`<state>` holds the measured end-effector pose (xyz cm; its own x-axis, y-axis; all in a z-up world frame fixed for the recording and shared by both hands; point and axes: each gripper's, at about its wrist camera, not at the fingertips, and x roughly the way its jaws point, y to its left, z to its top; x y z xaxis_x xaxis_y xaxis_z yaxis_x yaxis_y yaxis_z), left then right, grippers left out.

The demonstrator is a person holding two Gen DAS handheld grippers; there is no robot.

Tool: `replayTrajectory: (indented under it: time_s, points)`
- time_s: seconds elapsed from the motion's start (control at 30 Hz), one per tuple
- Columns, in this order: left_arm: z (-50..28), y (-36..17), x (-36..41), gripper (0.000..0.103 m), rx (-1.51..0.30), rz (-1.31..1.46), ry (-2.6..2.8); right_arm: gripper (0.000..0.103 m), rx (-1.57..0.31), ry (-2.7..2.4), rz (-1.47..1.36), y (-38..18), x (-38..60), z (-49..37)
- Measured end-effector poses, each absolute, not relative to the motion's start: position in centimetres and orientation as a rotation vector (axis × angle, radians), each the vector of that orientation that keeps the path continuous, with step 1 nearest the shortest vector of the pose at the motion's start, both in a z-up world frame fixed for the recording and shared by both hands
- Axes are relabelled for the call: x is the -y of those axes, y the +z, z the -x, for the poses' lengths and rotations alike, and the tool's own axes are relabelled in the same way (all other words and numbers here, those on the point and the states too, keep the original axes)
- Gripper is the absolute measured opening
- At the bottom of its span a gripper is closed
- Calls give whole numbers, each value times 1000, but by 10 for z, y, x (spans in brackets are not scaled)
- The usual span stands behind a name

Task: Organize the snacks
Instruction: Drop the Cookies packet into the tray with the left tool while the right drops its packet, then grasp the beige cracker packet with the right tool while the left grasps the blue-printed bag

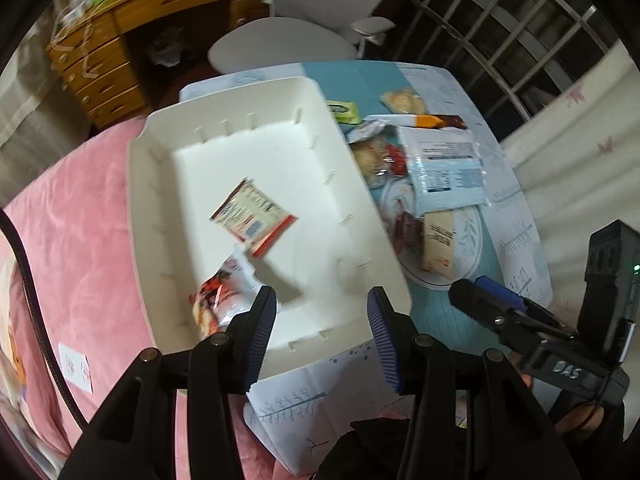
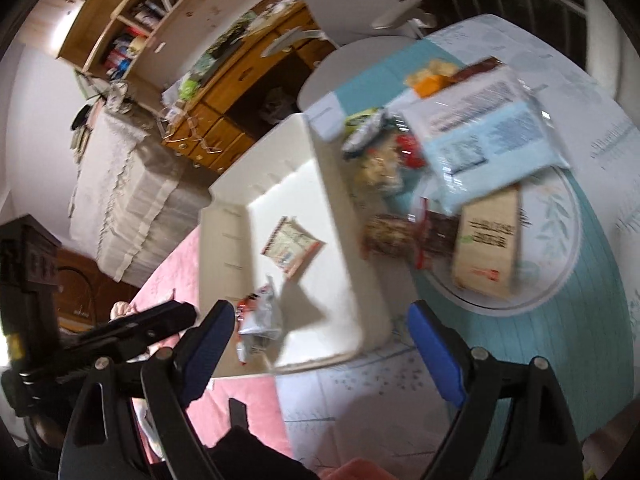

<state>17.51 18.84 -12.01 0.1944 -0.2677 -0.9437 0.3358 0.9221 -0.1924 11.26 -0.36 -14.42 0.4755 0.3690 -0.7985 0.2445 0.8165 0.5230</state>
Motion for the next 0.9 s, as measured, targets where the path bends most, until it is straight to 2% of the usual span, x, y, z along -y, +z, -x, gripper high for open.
replayTrajectory:
  time_s: [0.13,0.23,0.3,0.43,0.7,0.9]
  points:
    - [-183,-116,-165,47,-1312,-107,-479,89,-1090,-14,-645,-153,21,-100]
    - [-191,-113,-142,52,-1309,-164,-530,89,-1076,-74,-622,-159,31,-92]
    - [-196,-112,-124,59,-1297,-219,-561,89,-1067,-105,-595,-164,37,-88]
    - [-209,-112,-90,64,-1277,-308,-595,89,-1047,-172,-564,-181,50,-87]
    - [-233,-124,-26,88,-1267,-467,-675,89,-994,-207,-516,-208,61,-95]
    - [-248,-153,21,92,-1291,-573,-731,89,-974,-207,-452,-223,65,-107]
